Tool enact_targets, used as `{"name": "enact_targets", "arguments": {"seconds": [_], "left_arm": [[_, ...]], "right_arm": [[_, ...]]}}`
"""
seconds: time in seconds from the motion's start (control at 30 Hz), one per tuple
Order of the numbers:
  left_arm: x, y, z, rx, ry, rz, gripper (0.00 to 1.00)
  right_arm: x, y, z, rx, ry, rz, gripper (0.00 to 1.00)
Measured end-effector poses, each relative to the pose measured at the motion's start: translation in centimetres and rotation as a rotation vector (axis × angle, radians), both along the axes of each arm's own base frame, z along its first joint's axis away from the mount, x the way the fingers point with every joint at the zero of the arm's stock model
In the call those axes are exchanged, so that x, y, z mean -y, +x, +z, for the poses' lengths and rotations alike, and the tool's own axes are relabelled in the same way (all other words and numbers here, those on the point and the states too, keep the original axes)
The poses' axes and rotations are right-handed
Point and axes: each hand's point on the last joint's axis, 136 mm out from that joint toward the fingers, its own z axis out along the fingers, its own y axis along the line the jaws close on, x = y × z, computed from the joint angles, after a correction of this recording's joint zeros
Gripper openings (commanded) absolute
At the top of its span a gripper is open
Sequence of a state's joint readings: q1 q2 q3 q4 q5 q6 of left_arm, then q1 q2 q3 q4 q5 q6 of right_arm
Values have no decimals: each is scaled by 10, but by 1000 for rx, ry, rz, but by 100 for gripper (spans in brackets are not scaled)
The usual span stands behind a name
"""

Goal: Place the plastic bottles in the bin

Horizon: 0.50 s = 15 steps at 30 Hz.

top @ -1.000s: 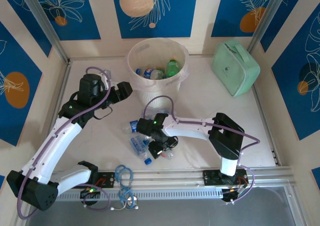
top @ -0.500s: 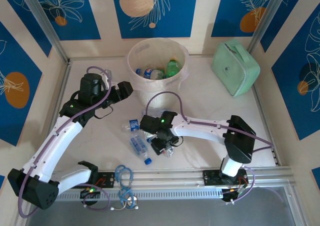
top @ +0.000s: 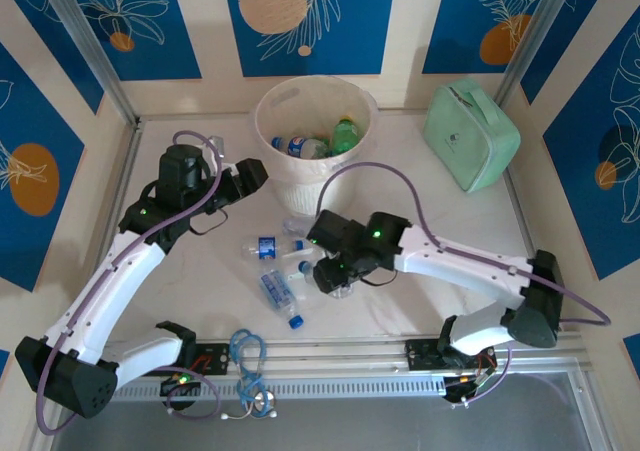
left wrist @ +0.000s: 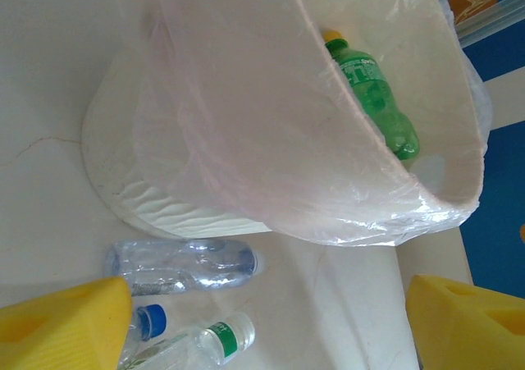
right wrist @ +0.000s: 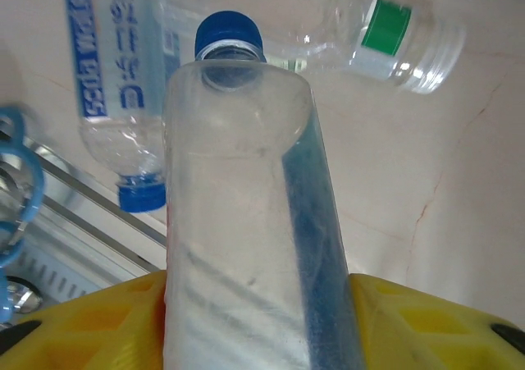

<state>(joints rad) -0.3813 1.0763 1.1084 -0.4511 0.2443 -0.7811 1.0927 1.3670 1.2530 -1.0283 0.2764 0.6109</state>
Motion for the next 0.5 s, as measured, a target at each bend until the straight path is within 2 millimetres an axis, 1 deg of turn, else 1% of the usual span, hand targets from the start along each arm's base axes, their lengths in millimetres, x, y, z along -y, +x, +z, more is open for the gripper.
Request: {"name": "enact_targets", "arguments": {"seconds": [0.13, 0.3, 0.37, 0.5], "left_arm": [[2, -1, 2, 2, -11, -10, 88], [14, -1, 15, 22, -86, -54, 88], [23, 0, 22, 28, -131, -83, 88], [49, -6, 28, 26, -193, -164, 88]], "right_arm": [[10, 10, 34, 39, 168, -66, 52], [31, 25, 79, 97, 389, -169, 52], [38, 29, 94, 119, 469, -201, 52], [41, 31, 114, 138, 565, -220, 51]]}}
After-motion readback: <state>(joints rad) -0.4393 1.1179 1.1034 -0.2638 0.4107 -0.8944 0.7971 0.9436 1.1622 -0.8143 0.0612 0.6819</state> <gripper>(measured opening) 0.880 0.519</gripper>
